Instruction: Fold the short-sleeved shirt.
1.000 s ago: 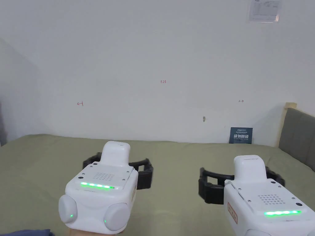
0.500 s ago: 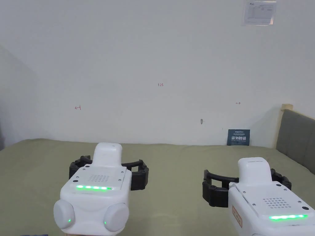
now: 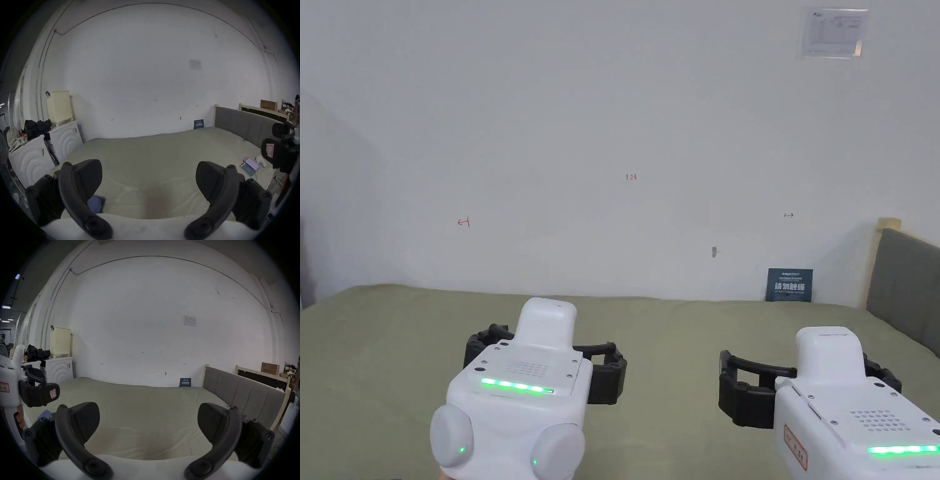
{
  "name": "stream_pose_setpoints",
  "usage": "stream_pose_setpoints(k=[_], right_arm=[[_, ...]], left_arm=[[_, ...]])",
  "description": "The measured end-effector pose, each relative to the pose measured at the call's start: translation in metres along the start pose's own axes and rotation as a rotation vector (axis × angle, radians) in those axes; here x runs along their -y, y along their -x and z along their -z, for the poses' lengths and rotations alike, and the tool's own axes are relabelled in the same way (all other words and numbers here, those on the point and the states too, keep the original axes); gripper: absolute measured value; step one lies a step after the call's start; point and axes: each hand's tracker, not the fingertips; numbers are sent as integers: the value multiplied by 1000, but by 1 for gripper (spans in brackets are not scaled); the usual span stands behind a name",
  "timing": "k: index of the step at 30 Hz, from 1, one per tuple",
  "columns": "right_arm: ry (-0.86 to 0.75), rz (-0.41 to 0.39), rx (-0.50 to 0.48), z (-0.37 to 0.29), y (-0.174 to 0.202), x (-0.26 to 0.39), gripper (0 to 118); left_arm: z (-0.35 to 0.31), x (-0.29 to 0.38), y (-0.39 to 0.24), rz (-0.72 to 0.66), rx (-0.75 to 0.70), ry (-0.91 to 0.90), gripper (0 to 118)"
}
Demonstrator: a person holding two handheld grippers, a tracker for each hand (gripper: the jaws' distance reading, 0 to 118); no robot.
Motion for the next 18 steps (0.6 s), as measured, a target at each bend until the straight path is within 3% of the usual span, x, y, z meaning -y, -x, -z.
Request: stream_pose_setpoints(k=[10,18], right_arm=[[-6,27,-16,-2,0,3,117],[7,35,-24,-3,2,6,117]], left_arm=[[-12,-14,12,-88,54,8,118],[-19,-22,6,-84,-2,27,118]])
